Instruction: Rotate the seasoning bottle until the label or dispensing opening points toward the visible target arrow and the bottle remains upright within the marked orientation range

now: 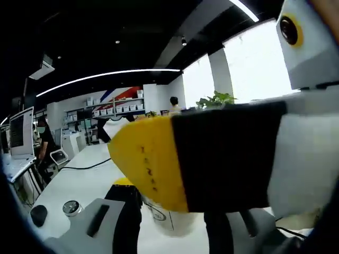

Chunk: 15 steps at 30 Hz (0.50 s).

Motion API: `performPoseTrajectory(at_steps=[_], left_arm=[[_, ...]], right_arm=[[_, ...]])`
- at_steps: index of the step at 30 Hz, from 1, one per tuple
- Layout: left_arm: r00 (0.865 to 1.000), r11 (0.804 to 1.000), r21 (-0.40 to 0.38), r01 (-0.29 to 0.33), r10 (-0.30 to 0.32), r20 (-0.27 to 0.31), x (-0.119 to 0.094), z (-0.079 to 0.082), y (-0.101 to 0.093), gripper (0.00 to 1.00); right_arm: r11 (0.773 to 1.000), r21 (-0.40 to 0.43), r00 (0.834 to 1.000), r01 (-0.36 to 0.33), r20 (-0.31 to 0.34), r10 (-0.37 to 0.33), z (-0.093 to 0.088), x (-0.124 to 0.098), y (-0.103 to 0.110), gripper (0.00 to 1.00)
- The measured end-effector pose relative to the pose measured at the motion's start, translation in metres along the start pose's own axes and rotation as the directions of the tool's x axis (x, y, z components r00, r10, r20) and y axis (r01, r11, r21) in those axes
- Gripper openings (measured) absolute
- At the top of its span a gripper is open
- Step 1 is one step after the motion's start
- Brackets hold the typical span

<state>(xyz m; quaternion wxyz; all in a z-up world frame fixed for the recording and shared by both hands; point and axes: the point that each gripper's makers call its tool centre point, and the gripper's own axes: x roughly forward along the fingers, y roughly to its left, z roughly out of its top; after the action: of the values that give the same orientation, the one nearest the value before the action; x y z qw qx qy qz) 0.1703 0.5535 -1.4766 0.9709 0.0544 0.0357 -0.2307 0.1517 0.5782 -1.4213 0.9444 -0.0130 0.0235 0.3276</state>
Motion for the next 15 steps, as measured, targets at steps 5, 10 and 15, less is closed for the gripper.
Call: performPoseTrajectory(at_steps=[5,10,15], left_arm=[[0.996,0.997,0.011,0.081,-0.081,0.042,-0.001,0.008,-0.007,0.47],[0.969,0.974,0.012,0.226,-0.226,0.101,-0.002,0.021,-0.016,0.47],[0.872,0.874,0.048,0.484,-0.486,0.062,-0.005,0.019,-0.033,0.48]], right_arm=[[0.995,0.088,0.998,-0.056,0.003,0.056,0.005,-0.003,-0.007,0.35],[0.977,0.092,0.981,-0.194,0.036,0.192,0.018,-0.011,-0.004,0.35],[0.964,0.067,0.966,-0.257,0.037,0.255,0.024,-0.017,-0.001,0.35]])
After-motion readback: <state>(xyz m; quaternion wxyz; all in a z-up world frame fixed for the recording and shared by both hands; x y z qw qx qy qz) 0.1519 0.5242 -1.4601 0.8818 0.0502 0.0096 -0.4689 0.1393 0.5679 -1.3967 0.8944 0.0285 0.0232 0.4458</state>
